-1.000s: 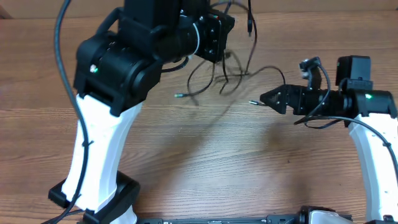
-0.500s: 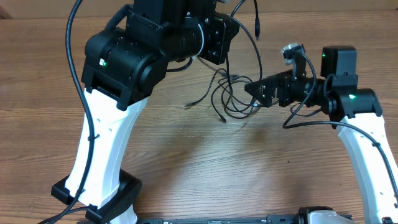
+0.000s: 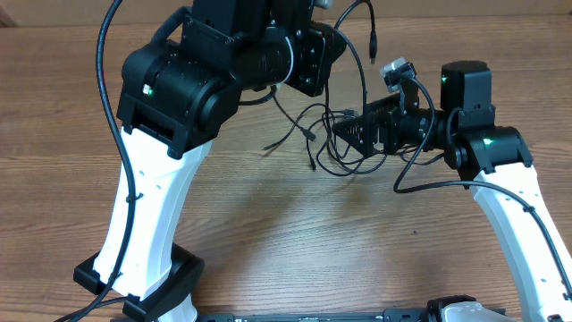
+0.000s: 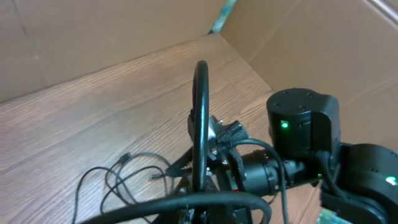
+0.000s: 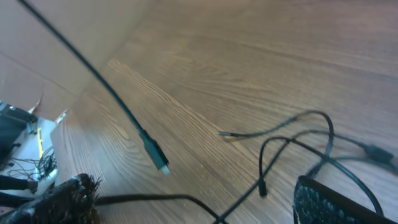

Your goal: Untangle cables

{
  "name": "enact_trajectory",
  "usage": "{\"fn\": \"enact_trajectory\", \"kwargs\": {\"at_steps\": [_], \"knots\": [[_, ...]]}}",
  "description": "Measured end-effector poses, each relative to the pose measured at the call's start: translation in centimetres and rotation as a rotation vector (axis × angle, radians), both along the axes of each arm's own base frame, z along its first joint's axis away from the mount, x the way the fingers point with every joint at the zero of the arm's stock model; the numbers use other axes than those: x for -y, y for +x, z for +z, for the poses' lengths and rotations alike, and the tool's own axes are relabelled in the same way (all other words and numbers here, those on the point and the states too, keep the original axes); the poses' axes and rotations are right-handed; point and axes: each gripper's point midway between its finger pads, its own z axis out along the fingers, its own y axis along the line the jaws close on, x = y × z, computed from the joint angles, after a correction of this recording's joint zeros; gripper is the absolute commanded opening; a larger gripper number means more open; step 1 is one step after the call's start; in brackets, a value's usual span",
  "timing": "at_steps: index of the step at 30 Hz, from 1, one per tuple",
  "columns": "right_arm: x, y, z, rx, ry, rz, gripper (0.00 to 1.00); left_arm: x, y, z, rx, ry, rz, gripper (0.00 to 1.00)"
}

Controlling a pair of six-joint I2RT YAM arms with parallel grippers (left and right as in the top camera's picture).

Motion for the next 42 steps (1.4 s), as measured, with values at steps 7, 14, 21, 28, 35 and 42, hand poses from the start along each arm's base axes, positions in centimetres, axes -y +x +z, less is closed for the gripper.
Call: {"fn": "enact_trajectory", "kwargs": {"at_steps": [7,14,21,28,35,42], "knots": [[5.1,0.5,-5.0,-0.175,-0.258,-0.295,1.00,-3.4,2.1,-1.8,0.028,0.155,0.188,0.04],[6.8,-0.5,-6.6,-0.249,-0.347,-0.360,1.00,-5.1,3.2,-2.0,0.058,0.215,0.289,0.04],[3.6,-3.9,-6.2,-0.257,-0.264,-0.079,1.00,-6.1,3.8,-2.9,0.052,0.268,0.340,0.04],[1.2,-5.1,-4.4,-0.168,-0.151,0.109,1.00,-6.0,4.1,-3.4,0.043,0.278,0.345,0.04],[-0.3,-2.6,-1.7,0.012,-0.075,0.136,1.00,-5.1,4.2,-4.2,0.007,0.258,0.321,0.04],[-3.2,-1.0,1.5,0.182,-0.010,0.171,0.93,-4.3,3.7,-4.2,-0.018,0.225,0.279,0.04]]}}
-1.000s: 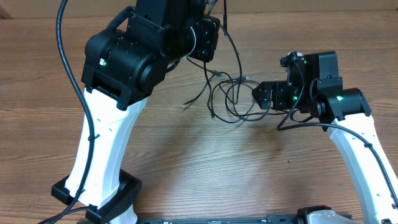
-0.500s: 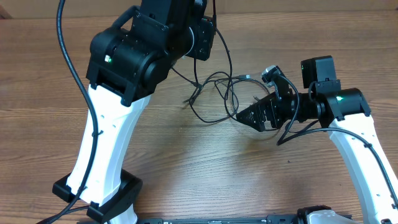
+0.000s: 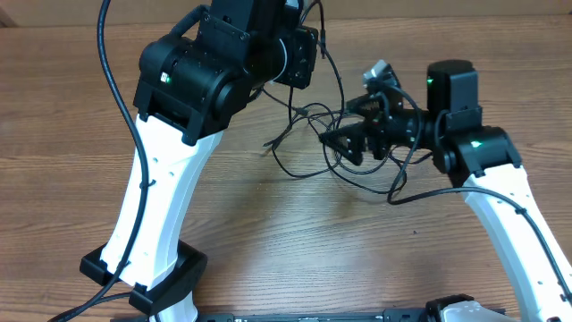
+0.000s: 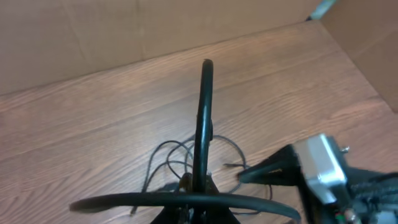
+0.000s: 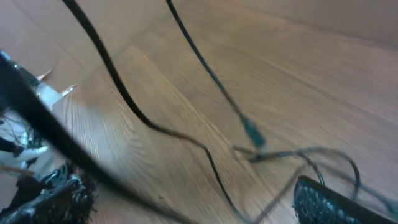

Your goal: Untangle cables

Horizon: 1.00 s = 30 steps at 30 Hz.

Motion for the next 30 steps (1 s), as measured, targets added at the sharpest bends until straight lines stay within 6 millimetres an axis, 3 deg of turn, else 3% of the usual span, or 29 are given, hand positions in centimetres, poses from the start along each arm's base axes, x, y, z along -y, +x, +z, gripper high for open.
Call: {"fn": "enact_trajectory", "kwargs": {"at_steps": [2,4,5,6,10,16,23,26,30], "knots": [[-0.7,0.3,0.5,0.030,0.003,-0.002,0.73,0.2,-0.2,-0.1,-0.009,-0.006,-0.012,0.04],[-0.9,1.1,0.4,0.026,-0.014,-0.064,0.36,0.1,-0.6,-0.6,-0.033,0.003,-0.018,0.04],[-0.6,1.6,0.2,0.017,-0.025,-0.102,0.11,0.0,-0.8,-0.9,-0.047,0.011,-0.018,0.04],[0.1,2.3,-0.1,0.008,-0.049,-0.166,0.04,-0.2,-1.0,-1.1,-0.060,0.019,-0.018,0.04],[3.3,4.7,-1.7,-0.062,-0.125,-0.430,0.04,-1.0,-2.1,-2.5,-0.122,0.065,-0.009,0.04],[7.3,6.1,-2.5,-0.067,-0.221,-0.679,0.04,-3.5,-3.8,-5.0,-0.227,0.192,0.041,0.04],[14.6,5.6,0.9,0.068,-0.342,-1.024,0.04,-4.5,-3.5,-8.3,-0.303,0.292,0.069,0.04],[19.4,4.7,2.8,0.114,-0.371,-1.198,0.04,-5.2,-3.2,-9.1,-0.316,0.329,0.093,0.04],[24.9,3.1,3.4,0.074,-0.412,-1.349,0.04,-7.0,-2.4,-9.2,-0.305,0.366,0.160,0.04]]}}
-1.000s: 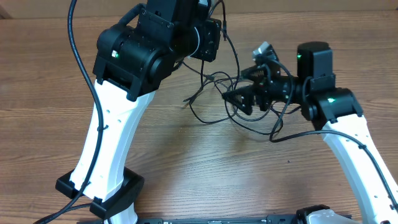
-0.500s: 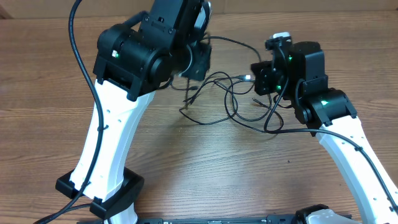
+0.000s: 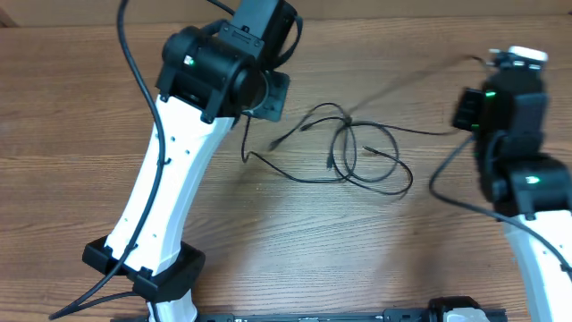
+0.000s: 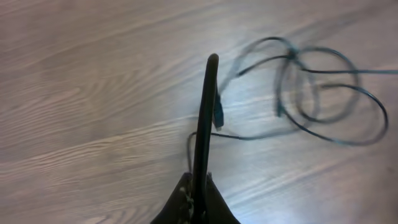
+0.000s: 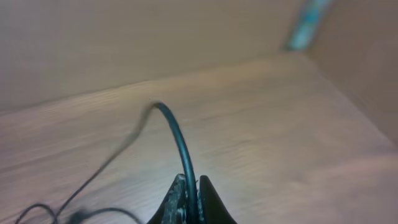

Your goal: Untangle cables

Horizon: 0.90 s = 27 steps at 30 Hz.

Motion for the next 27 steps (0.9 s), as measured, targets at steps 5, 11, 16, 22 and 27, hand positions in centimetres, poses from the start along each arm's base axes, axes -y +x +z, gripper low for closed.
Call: {"fn": "enact_trajectory", "kwargs": {"at_steps": [5,11,16,22,27], "knots": [[3.7,-1.8,1.5,-0.073,0.075,-0.065,0.04,-1.8,0.8,-0.3,-0.013,-0.010,0.065,0.04],[3.6,-2.3,5.8,-0.100,0.178,-0.017,0.03,-3.1,0.5,-3.5,-0.119,0.024,0.123,0.04],[3.0,-0.7,11.8,0.003,0.189,0.038,0.04,-3.6,-0.6,-7.1,-0.238,0.079,0.152,0.04],[3.3,-0.2,19.6,0.219,0.137,0.049,0.04,-3.9,-1.2,-8.8,-0.291,0.102,0.173,0.04],[4.7,-1.2,21.8,0.281,0.083,-0.030,0.04,-3.8,-1.0,-8.8,-0.285,0.097,0.176,0.04]]}}
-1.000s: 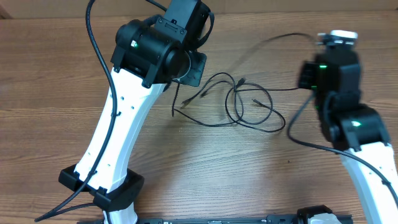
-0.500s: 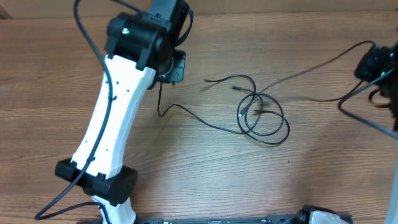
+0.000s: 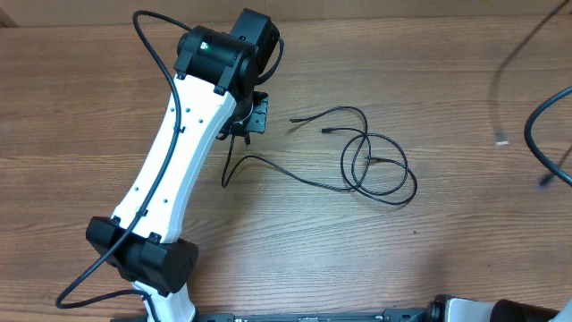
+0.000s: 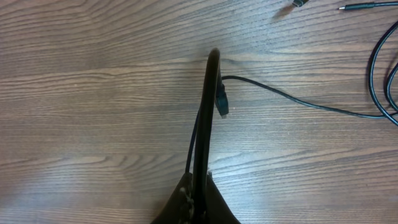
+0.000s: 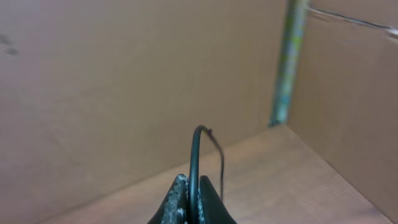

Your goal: Untangle cables

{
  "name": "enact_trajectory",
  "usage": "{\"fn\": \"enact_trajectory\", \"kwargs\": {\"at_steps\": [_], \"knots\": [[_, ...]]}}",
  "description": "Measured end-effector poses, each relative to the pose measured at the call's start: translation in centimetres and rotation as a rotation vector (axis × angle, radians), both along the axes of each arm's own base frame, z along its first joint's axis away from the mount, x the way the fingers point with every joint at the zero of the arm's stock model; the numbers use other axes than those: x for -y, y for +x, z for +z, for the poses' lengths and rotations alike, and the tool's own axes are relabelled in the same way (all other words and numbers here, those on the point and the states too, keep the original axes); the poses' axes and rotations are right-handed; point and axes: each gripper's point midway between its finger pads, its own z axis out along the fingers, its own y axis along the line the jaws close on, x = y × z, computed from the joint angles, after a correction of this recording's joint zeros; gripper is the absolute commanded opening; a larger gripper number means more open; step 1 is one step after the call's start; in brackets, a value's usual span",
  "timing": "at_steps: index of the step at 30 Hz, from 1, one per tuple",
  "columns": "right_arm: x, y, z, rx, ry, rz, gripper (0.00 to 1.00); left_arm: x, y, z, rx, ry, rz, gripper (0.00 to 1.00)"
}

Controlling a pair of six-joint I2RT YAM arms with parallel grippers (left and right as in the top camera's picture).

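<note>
My left gripper (image 4: pixel 198 180) is shut on a black cable (image 4: pixel 208 112) that arcs up from the jaws, its plug (image 4: pixel 222 106) hanging just over the wood. In the overhead view the left gripper (image 3: pixel 251 116) sits left of the looped black cables (image 3: pixel 375 165) lying on the table. Two loose cable ends (image 3: pixel 308 118) point towards it. My right gripper (image 5: pixel 191 186) is shut on another black cable (image 5: pixel 194 149), held high before a cardboard wall. The right arm is outside the overhead view; only a blurred cable (image 3: pixel 541 134) shows at its right edge.
The wooden table (image 3: pixel 268 250) carries nothing but the cables. Cardboard walls (image 5: pixel 124 74) with a taped corner seam (image 5: pixel 286 62) stand behind the table. The left arm's white links (image 3: pixel 170 179) cross the table's left half from its base (image 3: pixel 143 259).
The right arm has left the overhead view to the right, its cable now raised before the wall. My left gripper has moved lower and closer to the table, the cable still in it.
Both grippers were close together over the mid-table tangle, with cables lifted between them, at the first two moments. Then they stood far apart, left and right, with the loops spread flat. Now the right gripper is off to the side and the loops lie still.
</note>
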Motion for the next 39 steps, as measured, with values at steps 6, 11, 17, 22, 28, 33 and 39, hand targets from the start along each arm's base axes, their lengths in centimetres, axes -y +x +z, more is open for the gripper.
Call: {"fn": "enact_trajectory", "kwargs": {"at_steps": [6,11,17,22,28,33,39], "knots": [[1.8,-0.3,-6.4,-0.251,0.046,-0.084,0.04,0.2,0.5,0.1,0.021,-0.010,0.000,0.04],[5.3,0.7,-13.5,-0.485,0.162,-0.202,0.04,0.2,0.4,0.1,0.018,-0.008,0.000,0.04],[10.3,1.8,-21.6,-0.702,0.307,-0.309,0.04,-0.1,-0.2,0.0,-0.008,0.004,0.000,0.04],[14.8,1.2,-25.0,-0.734,0.414,-0.429,0.04,-0.1,-0.2,0.0,-0.009,0.004,0.000,0.04],[20.7,-1.8,-24.5,-0.613,0.513,-0.621,0.04,-0.1,-0.2,0.0,-0.009,0.004,0.000,0.04],[23.4,-3.7,-24.4,-0.539,0.598,-0.695,0.04,-0.1,-0.2,0.0,-0.009,0.004,0.000,0.04],[21.9,-2.1,-24.3,-0.525,0.641,-0.584,0.69,-0.1,-0.2,0.0,-0.009,0.004,0.000,0.04]]}}
